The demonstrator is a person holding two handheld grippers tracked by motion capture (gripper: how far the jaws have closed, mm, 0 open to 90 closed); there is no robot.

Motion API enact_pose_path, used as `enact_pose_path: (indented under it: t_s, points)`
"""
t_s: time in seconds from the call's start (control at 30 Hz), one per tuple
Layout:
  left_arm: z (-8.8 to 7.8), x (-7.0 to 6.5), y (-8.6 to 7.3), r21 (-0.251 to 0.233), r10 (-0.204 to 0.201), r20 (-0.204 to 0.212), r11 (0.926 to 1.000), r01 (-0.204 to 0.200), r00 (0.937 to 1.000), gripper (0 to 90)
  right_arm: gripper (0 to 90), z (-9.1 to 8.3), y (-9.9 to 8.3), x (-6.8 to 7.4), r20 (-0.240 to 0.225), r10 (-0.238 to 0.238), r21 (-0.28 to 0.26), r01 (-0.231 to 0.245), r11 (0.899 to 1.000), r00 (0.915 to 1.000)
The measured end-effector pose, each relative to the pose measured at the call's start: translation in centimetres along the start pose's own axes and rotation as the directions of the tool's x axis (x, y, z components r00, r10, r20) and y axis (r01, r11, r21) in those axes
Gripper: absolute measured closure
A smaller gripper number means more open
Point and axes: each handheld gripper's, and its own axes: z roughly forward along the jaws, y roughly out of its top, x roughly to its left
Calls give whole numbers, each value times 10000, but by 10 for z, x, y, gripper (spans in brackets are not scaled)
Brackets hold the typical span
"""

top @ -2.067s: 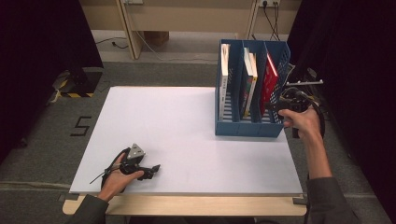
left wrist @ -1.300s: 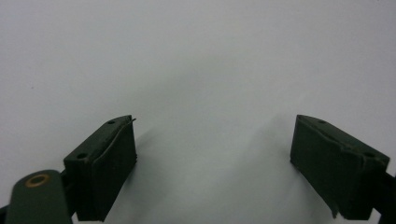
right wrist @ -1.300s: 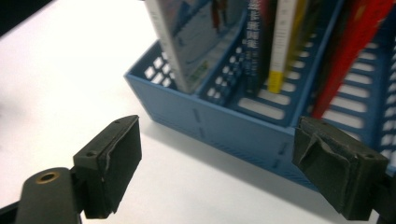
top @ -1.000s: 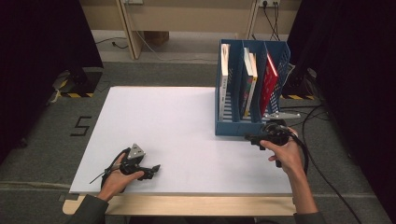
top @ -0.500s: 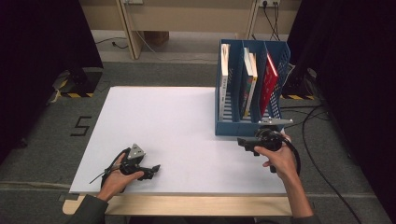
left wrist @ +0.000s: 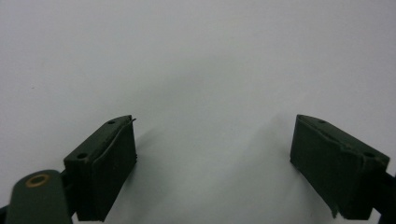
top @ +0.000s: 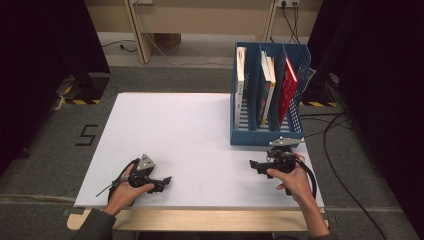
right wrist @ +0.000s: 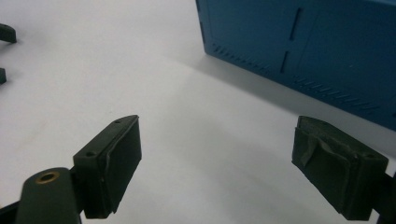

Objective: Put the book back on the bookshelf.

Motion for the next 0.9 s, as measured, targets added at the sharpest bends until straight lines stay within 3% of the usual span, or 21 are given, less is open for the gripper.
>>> enact_pose_path:
  t_s: [0.43, 0.9]
  points:
    - [0, 0, 0, -2, 6, -7, 10000, -6, 10000, 135, 169, 12, -17, 12, -100, -214, 347, 217, 9992, 9997]
    - [0, 0, 0, 0, 3, -4, 10000, -3, 10000, 135, 170, 21, -47, 23, 64, -911, 1032, 900, 9906, 9958]
